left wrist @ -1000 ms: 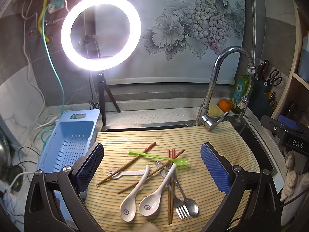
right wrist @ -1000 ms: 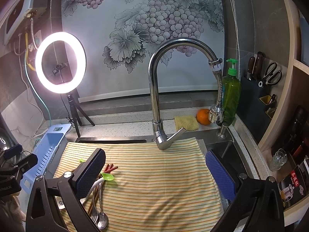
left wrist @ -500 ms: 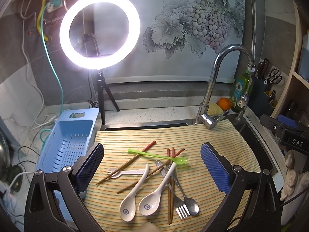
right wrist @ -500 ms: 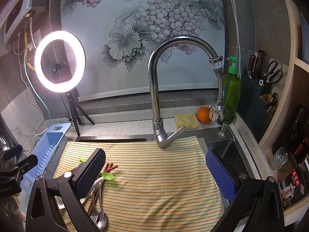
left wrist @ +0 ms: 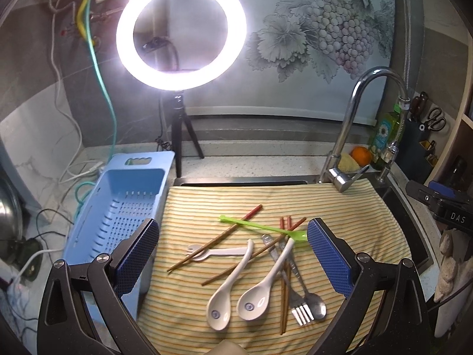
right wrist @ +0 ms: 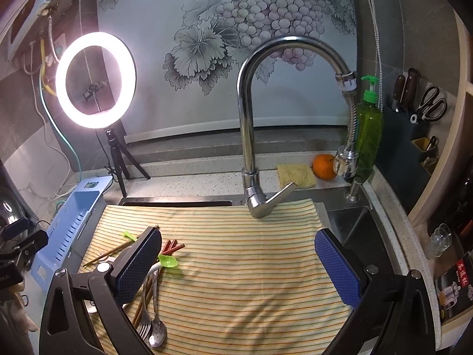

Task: Organize utensils
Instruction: 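Move the right tool to a white ceramic spoon and grasp its handle, then lift the white spoon with the right tool toward the blue basket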

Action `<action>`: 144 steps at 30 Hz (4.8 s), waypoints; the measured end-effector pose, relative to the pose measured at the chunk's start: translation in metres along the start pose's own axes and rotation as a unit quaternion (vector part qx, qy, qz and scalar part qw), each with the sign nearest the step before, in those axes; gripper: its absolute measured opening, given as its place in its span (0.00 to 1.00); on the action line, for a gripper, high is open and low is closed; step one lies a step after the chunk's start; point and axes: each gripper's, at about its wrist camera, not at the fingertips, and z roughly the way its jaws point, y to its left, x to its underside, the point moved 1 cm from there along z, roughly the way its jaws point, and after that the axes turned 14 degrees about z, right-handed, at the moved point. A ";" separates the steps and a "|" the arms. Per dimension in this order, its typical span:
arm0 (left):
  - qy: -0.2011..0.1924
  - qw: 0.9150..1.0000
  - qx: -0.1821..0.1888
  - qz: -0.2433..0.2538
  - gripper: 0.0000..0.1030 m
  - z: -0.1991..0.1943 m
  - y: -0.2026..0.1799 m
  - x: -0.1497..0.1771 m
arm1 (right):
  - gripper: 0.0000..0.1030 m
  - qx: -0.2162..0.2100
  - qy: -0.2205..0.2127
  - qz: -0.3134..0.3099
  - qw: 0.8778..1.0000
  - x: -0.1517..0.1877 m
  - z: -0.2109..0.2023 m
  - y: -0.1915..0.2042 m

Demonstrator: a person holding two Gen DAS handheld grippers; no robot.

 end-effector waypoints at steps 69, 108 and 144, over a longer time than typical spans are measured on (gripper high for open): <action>0.140 0.982 0.091 0.089 0.43 0.057 -0.008 0.131 | 0.26 -0.198 0.438 0.069 0.874 0.112 0.200 0.129; 0.157 0.975 0.148 0.061 0.41 0.095 0.007 0.128 | 0.14 -0.196 0.459 0.056 0.865 0.131 0.222 0.158; 0.081 0.995 0.059 -0.005 0.36 0.063 0.123 0.109 | 0.09 -0.277 0.429 -0.003 0.860 0.096 0.208 0.302</action>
